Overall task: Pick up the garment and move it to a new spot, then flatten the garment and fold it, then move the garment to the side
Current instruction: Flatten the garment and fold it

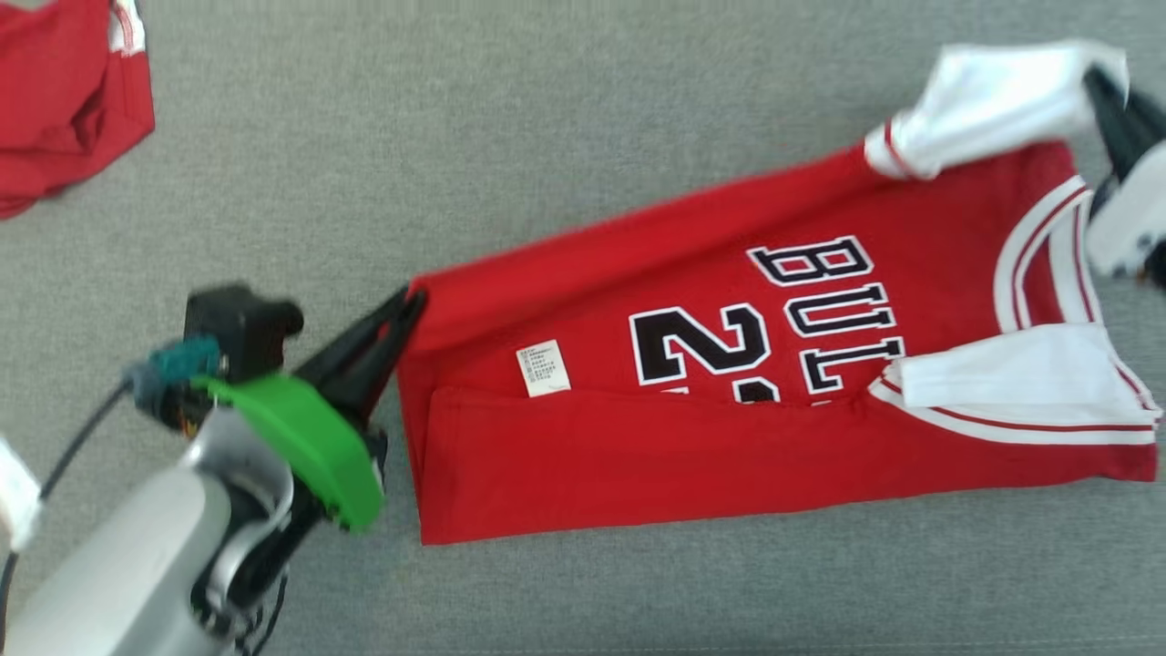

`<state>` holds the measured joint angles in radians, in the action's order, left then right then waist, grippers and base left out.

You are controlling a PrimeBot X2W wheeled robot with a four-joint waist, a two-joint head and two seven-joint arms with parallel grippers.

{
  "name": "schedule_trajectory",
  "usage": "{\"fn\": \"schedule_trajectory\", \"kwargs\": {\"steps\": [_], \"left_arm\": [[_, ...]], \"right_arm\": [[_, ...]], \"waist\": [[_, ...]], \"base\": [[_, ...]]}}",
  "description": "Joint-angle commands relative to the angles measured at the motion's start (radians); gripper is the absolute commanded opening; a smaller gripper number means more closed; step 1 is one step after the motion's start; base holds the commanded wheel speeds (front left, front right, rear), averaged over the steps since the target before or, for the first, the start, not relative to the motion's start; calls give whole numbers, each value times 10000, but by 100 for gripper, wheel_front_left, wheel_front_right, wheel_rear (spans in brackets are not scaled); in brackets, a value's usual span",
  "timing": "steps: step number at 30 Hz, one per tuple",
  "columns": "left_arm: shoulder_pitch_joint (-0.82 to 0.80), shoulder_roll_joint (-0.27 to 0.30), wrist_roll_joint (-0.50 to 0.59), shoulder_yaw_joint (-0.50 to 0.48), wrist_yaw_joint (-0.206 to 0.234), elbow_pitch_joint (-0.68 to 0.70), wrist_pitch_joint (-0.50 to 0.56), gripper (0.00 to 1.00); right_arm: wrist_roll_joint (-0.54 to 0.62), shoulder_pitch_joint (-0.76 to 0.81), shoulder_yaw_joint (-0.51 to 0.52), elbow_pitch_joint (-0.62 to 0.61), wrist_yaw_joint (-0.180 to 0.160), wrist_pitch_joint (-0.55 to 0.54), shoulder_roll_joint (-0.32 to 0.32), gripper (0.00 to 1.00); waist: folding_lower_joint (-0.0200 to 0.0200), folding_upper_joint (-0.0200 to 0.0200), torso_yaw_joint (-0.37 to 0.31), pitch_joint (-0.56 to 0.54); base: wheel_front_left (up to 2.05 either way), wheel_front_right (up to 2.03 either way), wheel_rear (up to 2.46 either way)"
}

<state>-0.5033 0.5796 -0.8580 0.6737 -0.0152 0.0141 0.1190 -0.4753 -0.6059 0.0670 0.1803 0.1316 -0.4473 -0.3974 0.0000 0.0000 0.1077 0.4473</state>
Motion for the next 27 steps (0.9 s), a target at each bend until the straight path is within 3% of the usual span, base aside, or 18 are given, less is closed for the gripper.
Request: {"fn": "schedule_trajectory", "kwargs": {"steps": [1,4,5,6,7,10,15,19,23,27], "left_arm": [[592,297,135,-27,259,265,-114,0],[1578,504,-50,12,730,790,-201,0],[1871,585,-57,27,931,836,-236,18],[2093,625,-45,109,990,874,-212,88],[2296,568,-95,88,1087,862,-352,100],[2646,447,359,52,1405,627,-1033,100],[3471,25,1447,-256,2656,679,-3093,100],[4095,-452,2102,-655,3290,734,-3772,100],[4351,-1316,3068,-1254,3327,852,-3849,100],[4808,-2302,4005,-1988,2983,835,-3840,100]], "right_arm": [[-155,762,90,-425,-18,-82,41,0],[-314,2073,315,-1089,-18,-243,255,0],[-281,2513,327,-1192,-18,-342,366,0],[-245,2815,289,-1308,-18,-385,447,39],[-191,3063,393,-1377,-18,-376,561,100],[128,3639,501,-1384,-16,-418,695,100],[24,3903,696,-1735,-13,-476,931,100],[277,3653,823,-1521,-13,-774,973,100],[739,3108,877,-682,-13,-1092,839,100],[1036,2661,636,482,-11,-1494,867,100]], "waist": [[0,0,-651,-899],[0,0,-897,-1102],[0,0,-972,-1178],[0,0,-1016,-1220],[0,0,-1060,-1254],[0,0,-1163,-1368],[0,0,-1269,-1482],[0,0,-1054,-1377],[0,0,-577,-1179],[0,0,-96,-1128]], "base": [[0,0,0],[0,0,0],[0,0,0],[0,0,0],[0,0,0],[0,0,0],[0,0,0],[0,0,0],[0,0,0],[0,0,0]]}}
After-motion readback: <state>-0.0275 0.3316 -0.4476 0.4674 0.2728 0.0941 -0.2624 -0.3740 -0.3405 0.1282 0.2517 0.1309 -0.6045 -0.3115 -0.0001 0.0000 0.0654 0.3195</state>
